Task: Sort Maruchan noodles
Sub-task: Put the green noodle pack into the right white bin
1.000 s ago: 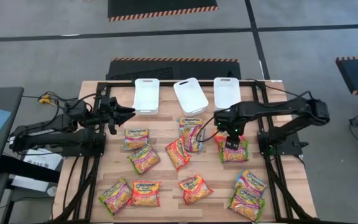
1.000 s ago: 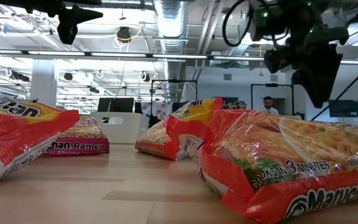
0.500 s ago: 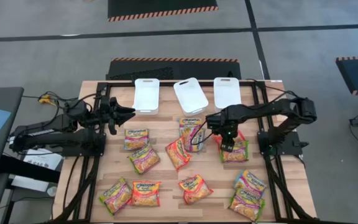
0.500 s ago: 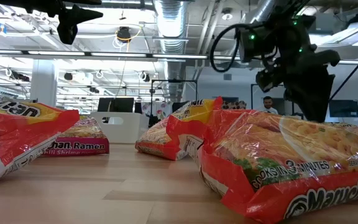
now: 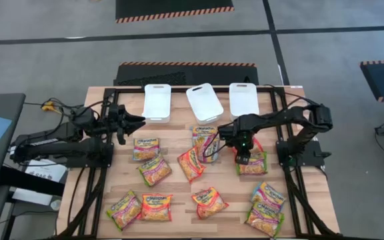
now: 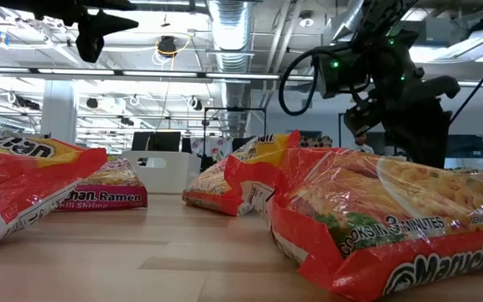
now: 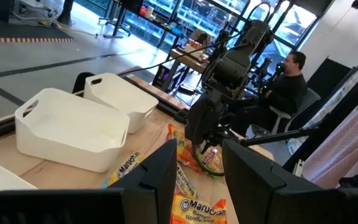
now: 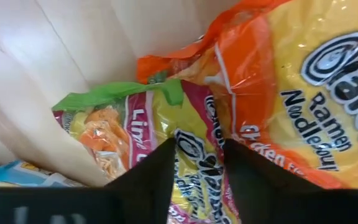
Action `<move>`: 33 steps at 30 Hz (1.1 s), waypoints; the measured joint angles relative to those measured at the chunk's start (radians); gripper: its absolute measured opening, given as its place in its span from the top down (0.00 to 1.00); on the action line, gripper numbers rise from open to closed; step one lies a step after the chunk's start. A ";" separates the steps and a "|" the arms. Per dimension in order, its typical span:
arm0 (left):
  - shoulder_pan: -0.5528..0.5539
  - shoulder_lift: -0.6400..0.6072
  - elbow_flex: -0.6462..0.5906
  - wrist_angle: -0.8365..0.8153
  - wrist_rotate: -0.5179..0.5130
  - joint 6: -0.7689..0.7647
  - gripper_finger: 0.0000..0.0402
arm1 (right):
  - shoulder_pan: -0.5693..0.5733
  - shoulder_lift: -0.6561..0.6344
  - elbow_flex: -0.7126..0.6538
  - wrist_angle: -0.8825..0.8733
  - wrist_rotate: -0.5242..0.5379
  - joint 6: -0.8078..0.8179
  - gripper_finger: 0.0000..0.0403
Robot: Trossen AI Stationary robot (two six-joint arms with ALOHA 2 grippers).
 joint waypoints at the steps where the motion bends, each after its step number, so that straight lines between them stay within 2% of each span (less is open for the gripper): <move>1: 0.000 0.000 0.000 0.000 0.000 0.000 0.72 | 0.000 0.000 0.000 0.000 -0.005 0.002 0.65; 8: 0.000 0.000 0.000 -0.011 -0.001 0.000 0.72 | 0.000 0.000 0.000 -0.004 -0.017 0.017 0.93; 10: 0.000 0.000 0.000 -0.011 -0.001 0.000 0.72 | 0.000 0.000 0.003 -0.021 -0.018 0.018 0.97; 26: 0.000 0.000 0.000 -0.011 -0.002 0.000 0.72 | 0.085 -0.009 0.186 -0.237 -0.005 0.087 0.99; 33: 0.000 0.000 0.000 -0.011 -0.002 0.018 0.72 | 0.148 -0.018 0.310 -0.343 0.084 0.169 0.99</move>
